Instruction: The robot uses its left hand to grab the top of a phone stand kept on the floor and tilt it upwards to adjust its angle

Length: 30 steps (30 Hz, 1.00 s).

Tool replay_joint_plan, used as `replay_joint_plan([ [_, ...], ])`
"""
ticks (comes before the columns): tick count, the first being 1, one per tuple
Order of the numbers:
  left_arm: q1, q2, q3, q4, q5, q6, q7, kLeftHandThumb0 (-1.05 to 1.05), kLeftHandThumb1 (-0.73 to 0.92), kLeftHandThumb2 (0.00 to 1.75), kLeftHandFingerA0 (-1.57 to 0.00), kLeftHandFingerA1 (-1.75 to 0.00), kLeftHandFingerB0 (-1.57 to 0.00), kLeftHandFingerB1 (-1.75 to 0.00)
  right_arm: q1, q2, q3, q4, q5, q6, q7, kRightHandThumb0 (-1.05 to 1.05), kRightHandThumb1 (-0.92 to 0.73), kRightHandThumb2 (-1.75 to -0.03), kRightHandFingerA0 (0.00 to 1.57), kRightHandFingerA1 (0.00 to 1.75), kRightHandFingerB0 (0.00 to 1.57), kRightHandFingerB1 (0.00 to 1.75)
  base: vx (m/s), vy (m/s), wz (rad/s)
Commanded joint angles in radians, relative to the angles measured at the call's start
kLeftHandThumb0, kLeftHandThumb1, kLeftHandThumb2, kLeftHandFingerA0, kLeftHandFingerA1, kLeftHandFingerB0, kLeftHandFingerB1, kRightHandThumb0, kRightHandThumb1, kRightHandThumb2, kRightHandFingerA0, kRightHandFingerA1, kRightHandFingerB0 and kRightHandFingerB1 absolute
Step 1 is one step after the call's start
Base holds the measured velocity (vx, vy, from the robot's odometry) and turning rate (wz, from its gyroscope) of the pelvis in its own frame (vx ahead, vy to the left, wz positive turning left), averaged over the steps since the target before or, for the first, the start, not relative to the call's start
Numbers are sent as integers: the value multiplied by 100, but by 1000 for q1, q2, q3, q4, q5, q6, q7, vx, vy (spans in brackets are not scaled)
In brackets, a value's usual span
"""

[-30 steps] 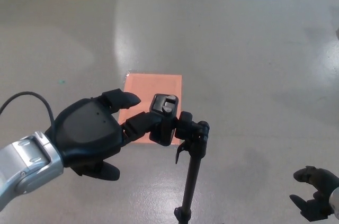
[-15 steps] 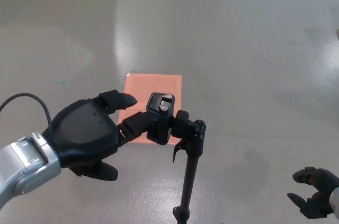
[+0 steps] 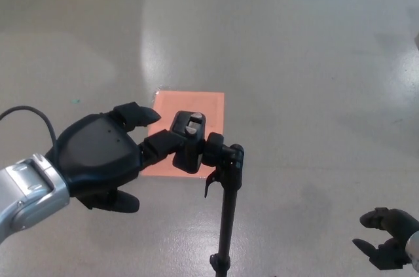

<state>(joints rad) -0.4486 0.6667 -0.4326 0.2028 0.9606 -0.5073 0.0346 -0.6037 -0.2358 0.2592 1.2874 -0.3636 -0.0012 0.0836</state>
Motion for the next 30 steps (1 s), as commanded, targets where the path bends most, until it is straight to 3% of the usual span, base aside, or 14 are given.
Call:
replay_joint_plan([
  [1,-8,-5,0,34,0,23,-25,-83,61,98,-19,-36,0,-20,-5,-2,2,9,-5,13,11,-64,-79,-64,21,33,21,28,0,0,0],
  [2,-9,-5,-1,38,0,22,-26,-83,61,98,-19,-36,0,-20,-5,-2,1,9,-4,13,12,-64,-79,-64,21,33,21,28,0,0,0],
  [3,-5,-5,-3,40,2,19,-27,-81,77,64,-14,-27,-2,-20,-3,-2,5,10,-6,12,16,-64,-80,-64,21,33,20,28,0,0,0],
  [4,4,-4,-6,37,5,17,-25,-82,62,98,-8,-34,-1,-21,4,-1,6,10,-7,11,16,-63,-79,-64,22,34,21,28,0,0,0],
  [16,58,-10,-17,34,-9,1,-20,-81,61,98,-9,-31,0,-20,45,4,4,9,-3,6,13,-63,-78,-63,23,34,22,28,0,0,0],
  [17,47,-14,-15,53,-16,-4,-14,-82,77,64,-13,-25,0,-20,35,5,1,9,-1,7,14,-62,-78,-64,23,34,22,28,0,0,0],
  [18,35,-16,-17,67,-14,0,-17,-82,62,99,-8,-27,0,-17,27,3,-3,9,2,5,14,-61,-79,-66,22,33,20,28,0,0,0],
  [21,59,-15,-25,58,-8,17,-32,-83,63,99,-10,-27,0,-16,53,1,-5,5,4,-3,14,-61,-80,-64,19,31,21,29,0,0,0],
  [22,58,-16,-24,60,-10,23,-39,-84,63,101,-18,-29,0,-17,55,1,-7,7,5,-7,13,-61,-80,-65,20,32,20,28,0,0,0],
  [25,46,-18,-20,72,-17,34,-53,-85,65,102,-12,-30,0,-16,51,2,-4,8,0,-4,9,-62,-80,-63,21,32,21,28,0,0,0],
  [26,38,-16,-18,82,-21,33,-53,-85,64,100,-20,-33,0,-16,47,4,-2,8,-2,0,8,-62,-80,-64,21,32,21,27,0,0,0],
  [29,17,-21,-16,123,-34,29,-47,-83,62,99,-19,-36,0,-18,40,4,-4,7,-1,4,8,-63,-78,-65,22,34,20,28,0,0,0],
  [30,4,-26,-11,152,-39,36,-47,-82,60,96,-10,-32,0,-17,33,3,-7,9,1,5,9,-63,-79,-64,21,34,20,28,0,0,0],
])
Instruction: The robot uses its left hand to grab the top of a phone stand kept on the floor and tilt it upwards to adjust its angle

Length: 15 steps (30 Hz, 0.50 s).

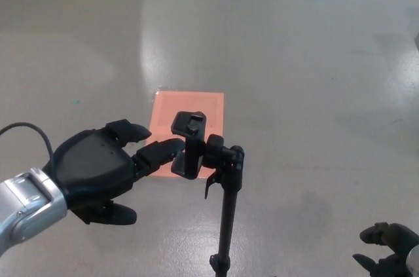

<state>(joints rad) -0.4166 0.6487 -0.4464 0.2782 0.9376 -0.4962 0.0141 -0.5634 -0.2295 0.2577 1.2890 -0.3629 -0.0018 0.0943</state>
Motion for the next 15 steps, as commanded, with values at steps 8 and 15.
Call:
replay_joint_plan([
  [8,-43,-18,4,192,-6,43,18,-84,61,97,-15,-42,0,-16,1,-6,-10,7,4,0,3,-62,-80,-64,21,33,20,27,0,0,0],
  [15,-101,-29,-5,386,-10,27,81,-87,63,100,-20,-37,0,-13,-3,-2,-14,9,6,5,0,-64,-79,-64,20,34,21,29,0,0,0],
])
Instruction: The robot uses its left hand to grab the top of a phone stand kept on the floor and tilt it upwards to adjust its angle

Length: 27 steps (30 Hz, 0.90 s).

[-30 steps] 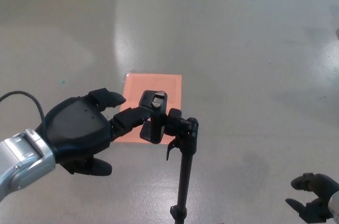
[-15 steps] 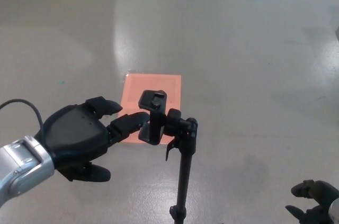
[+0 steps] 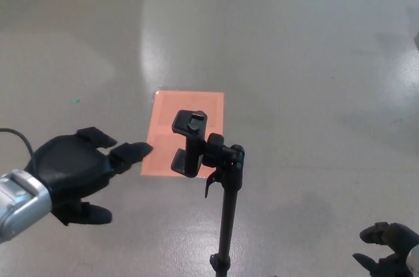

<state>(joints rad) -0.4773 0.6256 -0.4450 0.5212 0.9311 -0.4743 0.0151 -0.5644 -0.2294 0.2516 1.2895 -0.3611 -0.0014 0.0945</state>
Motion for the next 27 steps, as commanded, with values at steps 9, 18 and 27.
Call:
replay_joint_plan([
  [9,-92,-22,-24,348,-14,21,134,-87,63,101,-18,-34,0,-13,-15,-2,-10,2,5,3,-9,-62,-80,-64,20,32,19,27,0,0,0],
  [18,-70,-84,63,622,-150,41,157,-93,68,110,-1,-17,0,-11,18,3,-21,-1,9,-51,-84,-61,-82,-65,22,32,18,28,0,0,0],
  [27,31,-166,213,744,-290,54,160,-97,73,110,-9,-22,-8,-11,78,2,-46,2,21,-83,-116,-62,-82,-65,22,33,18,28,0,0,0],
])
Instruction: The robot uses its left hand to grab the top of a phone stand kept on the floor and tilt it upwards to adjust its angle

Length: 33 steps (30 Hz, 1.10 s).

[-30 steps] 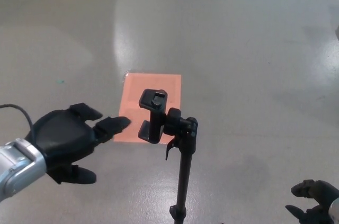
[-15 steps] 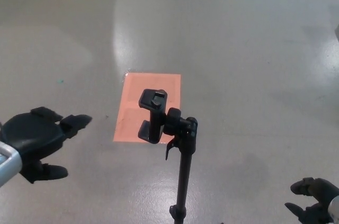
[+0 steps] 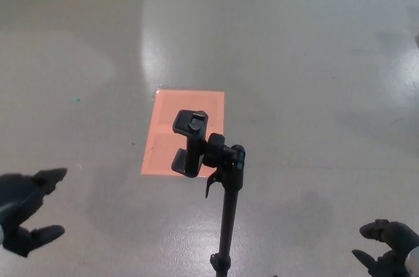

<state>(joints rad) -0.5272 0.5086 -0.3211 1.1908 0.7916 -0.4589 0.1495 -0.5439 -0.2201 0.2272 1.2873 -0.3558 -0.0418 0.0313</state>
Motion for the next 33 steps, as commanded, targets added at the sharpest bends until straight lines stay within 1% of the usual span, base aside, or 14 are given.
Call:
replay_joint_plan([
  [1,93,-57,99,82,-159,40,28,-96,72,109,-9,-22,-8,-12,65,-8,-28,5,21,-46,-53,-61,-81,-65,20,33,18,29,0,0,0],
  [2,109,-68,118,96,-173,46,30,-93,69,109,-8,-27,-7,-16,71,-8,-34,6,26,-49,-55,-61,-82,-65,21,34,18,28,0,0,0],
  [7,130,-77,161,117,-204,62,21,-93,68,109,-8,-28,-7,-17,82,-6,-34,10,17,-52,-64,-62,-82,-65,22,34,18,28,0,0,0],
  [10,138,-76,168,120,-209,72,14,-93,69,109,-8,-28,-8,-17,85,-7,-47,10,25,-59,-60,-61,-81,-64,20,34,18,29,0,0,0],
  [13,148,-87,141,122,-186,93,43,-92,71,109,-8,-29,-8,-17,96,-7,-56,8,29,-64,-55,-62,-82,-65,20,33,18,29,0,0,0],
  [16,174,-95,118,116,-177,85,64,-92,71,108,-9,-30,-8,-18,114,-2,-58,10,27,-73,-59,-63,-82,-65,21,33,19,29,0,0,0],
  [25,230,-108,88,122,-189,95,49,-91,71,108,-9,-30,-8,-21,146,2,-42,7,10,-91,-65,-64,-81,-64,23,34,21,29,0,0,0],
  [31,246,-112,57,122,-181,105,54,-92,72,109,-8,-26,-8,-18,155,6,-22,9,-1,-96,-57,-65,-81,-64,23,33,20,28,0,0,0],
  [33,247,-116,47,119,-178,109,57,-92,71,109,-8,-25,-8,-19,155,7,-16,9,-6,-94,-64,-66,-81,-64,26,33,21,28,0,0,0],
])
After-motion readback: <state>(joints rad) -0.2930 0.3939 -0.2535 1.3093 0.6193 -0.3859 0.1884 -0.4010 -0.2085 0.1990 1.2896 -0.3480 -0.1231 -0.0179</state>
